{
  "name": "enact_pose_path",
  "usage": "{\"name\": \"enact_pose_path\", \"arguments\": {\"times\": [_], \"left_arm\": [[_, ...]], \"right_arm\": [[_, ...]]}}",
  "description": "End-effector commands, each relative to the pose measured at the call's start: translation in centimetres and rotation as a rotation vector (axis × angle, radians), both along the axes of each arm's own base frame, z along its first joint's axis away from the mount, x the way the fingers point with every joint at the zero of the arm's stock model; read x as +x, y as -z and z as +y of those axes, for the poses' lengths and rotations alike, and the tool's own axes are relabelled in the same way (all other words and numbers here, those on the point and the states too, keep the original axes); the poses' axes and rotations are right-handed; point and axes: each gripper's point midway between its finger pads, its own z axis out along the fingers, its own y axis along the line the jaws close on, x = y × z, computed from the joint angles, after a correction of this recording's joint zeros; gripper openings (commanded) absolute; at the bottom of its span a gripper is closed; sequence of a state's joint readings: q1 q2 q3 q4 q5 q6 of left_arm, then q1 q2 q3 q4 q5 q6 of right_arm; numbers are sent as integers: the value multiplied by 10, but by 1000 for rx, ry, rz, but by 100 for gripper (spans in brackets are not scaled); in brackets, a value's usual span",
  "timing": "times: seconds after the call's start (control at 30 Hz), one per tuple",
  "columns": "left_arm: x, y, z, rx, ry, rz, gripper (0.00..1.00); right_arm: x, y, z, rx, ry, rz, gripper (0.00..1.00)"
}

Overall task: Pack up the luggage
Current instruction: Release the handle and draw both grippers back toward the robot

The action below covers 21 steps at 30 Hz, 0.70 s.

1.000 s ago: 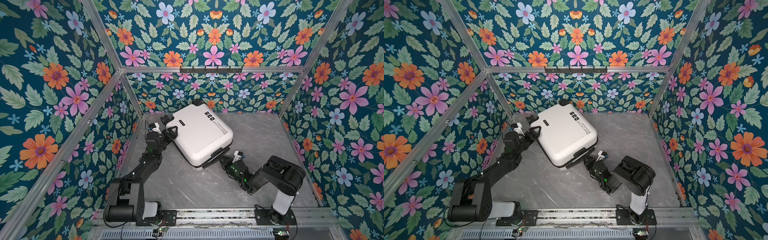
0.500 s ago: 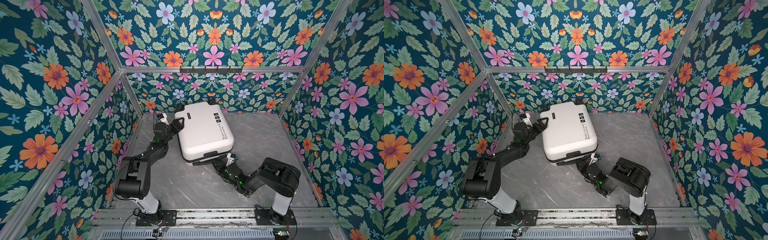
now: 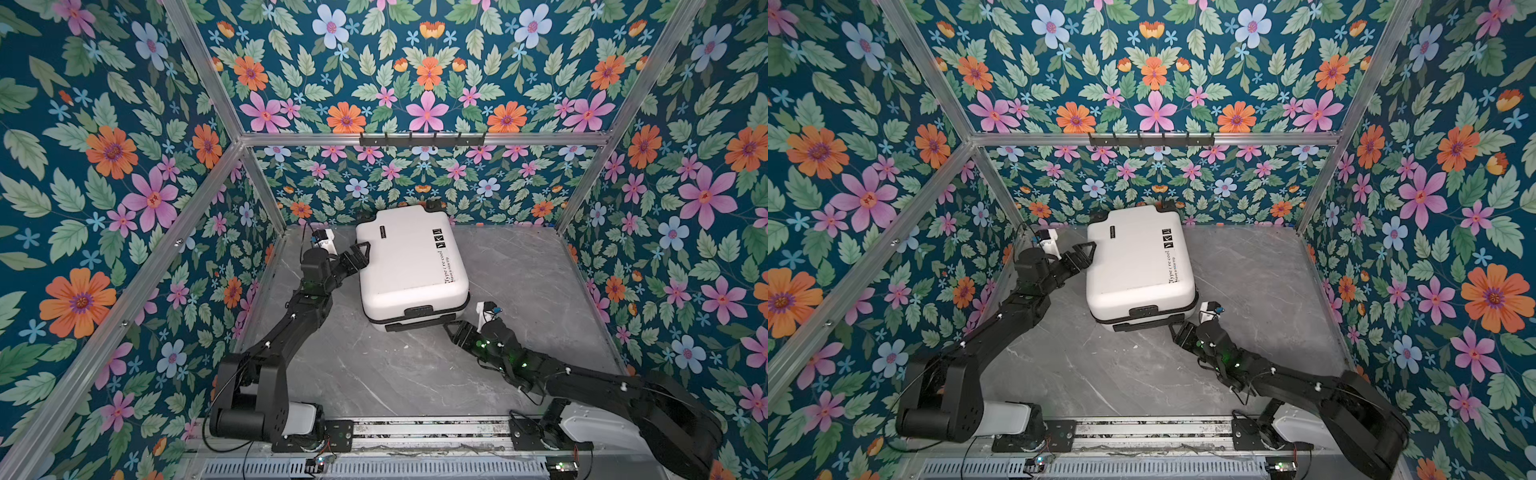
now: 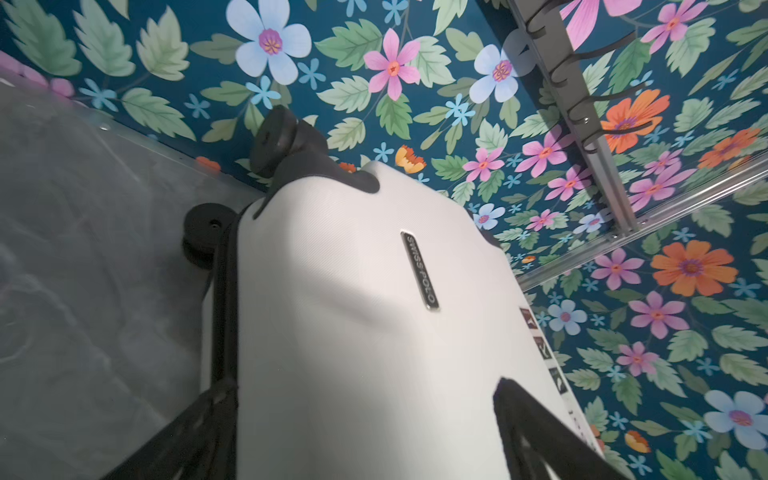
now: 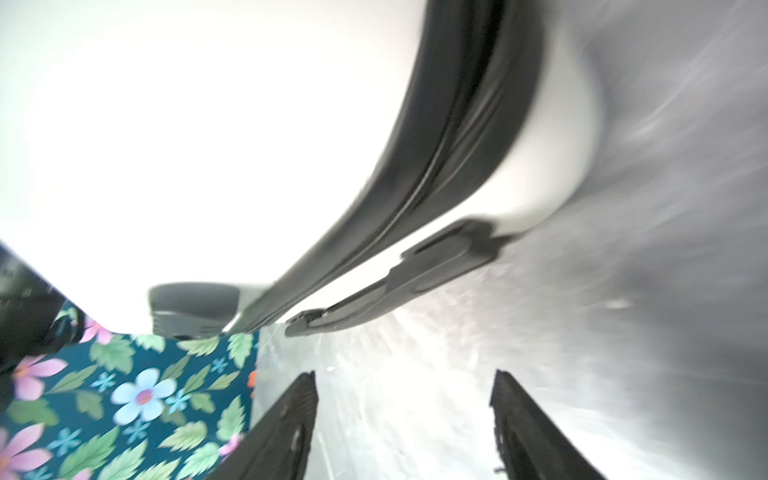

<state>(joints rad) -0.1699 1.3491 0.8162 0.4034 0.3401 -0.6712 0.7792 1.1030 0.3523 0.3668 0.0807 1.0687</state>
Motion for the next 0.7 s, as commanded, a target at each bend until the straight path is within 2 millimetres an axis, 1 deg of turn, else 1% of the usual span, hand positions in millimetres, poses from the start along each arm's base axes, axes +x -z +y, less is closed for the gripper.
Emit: {"name": "enact_pose_path", "arguments": {"times": [0.0,0.07,0.17,0.2,0.27,0.33,0.4,0.5,0.67], "left_arm": [[-28,29,19,131,-49,99,99],[-52,38,25,170,-50,118,99],[-89,58,35,215,-57,153,96],[-101,68,36,223,-47,166,95],[-122,82,38,240,-34,179,93],[-139,95,38,236,-27,172,90],[-148,97,26,207,-3,126,88],[-156,110,21,242,-29,125,86],[-171,131,5,254,3,114,81]], "right_arm": [[-17,24,-45,-206,-7,63,71],[-15,10,-67,-198,36,35,72],[-9,-3,-98,-130,109,25,72],[-6,-5,-104,-95,122,25,72],[1,-8,-111,-35,130,41,71],[9,-6,-111,-16,116,74,70],[18,-8,-103,-21,72,93,68],[36,-8,-94,-14,49,121,65],[58,-12,-88,-4,48,123,64]]}}
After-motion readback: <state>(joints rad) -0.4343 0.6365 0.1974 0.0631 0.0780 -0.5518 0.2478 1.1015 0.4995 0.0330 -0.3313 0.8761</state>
